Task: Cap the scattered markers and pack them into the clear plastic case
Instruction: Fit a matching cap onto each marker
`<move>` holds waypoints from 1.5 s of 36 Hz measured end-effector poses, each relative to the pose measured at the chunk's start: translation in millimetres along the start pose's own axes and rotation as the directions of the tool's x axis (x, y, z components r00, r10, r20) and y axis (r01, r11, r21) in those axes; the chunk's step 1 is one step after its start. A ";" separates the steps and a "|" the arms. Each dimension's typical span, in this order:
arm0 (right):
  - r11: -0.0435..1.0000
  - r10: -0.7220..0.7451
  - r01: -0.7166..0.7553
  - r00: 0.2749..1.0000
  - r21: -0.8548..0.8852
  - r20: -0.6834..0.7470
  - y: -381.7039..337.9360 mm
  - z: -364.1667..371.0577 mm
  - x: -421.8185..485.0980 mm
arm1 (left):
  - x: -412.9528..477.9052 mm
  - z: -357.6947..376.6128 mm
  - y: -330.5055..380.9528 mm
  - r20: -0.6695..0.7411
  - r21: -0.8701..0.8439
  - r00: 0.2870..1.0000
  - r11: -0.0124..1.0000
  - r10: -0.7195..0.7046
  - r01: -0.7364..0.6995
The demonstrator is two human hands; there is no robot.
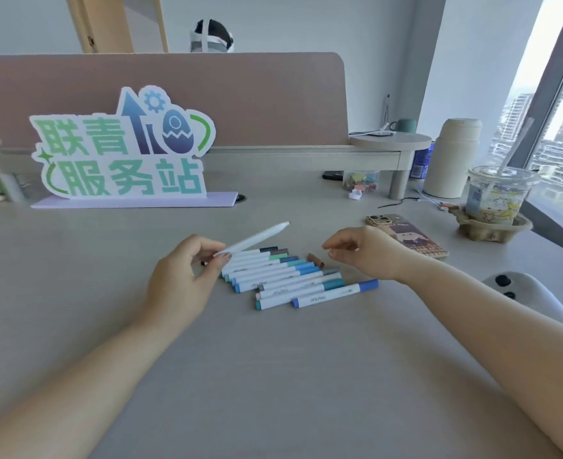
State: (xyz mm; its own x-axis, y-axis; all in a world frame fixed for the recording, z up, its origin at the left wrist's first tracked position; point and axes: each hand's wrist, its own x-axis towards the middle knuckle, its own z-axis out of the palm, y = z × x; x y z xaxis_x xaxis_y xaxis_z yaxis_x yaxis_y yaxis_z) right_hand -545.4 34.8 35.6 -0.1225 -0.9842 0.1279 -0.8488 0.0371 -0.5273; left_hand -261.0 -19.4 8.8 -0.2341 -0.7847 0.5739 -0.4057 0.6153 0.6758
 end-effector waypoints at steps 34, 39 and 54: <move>0.980 0.114 -0.109 0.993 -0.167 0.017 9.1 -3.3 14.9 | 0.0 -0.5 4.7 0.051 -0.085 0.999 0.996 -0.010 0.014; 0.986 0.111 -0.112 0.994 -0.121 -0.013 15.1 -7.0 6.5 | -0.9 -0.6 6.8 0.056 -0.097 0.998 0.995 -0.008 0.013; 0.967 -0.107 0.108 0.994 0.233 -0.016 -23.0 -6.7 -1.8 | -2.4 -5.8 11.0 0.055 -0.151 0.998 0.987 -0.037 0.045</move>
State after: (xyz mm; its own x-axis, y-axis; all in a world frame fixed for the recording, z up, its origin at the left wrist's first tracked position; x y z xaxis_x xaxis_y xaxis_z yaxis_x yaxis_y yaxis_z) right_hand -529.1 36.9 53.1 -0.0391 -0.9796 0.1971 -0.7139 -0.1106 -0.6914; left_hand -259.7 -10.3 17.6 -0.2669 -0.8101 0.5220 -0.2776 0.5833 0.7634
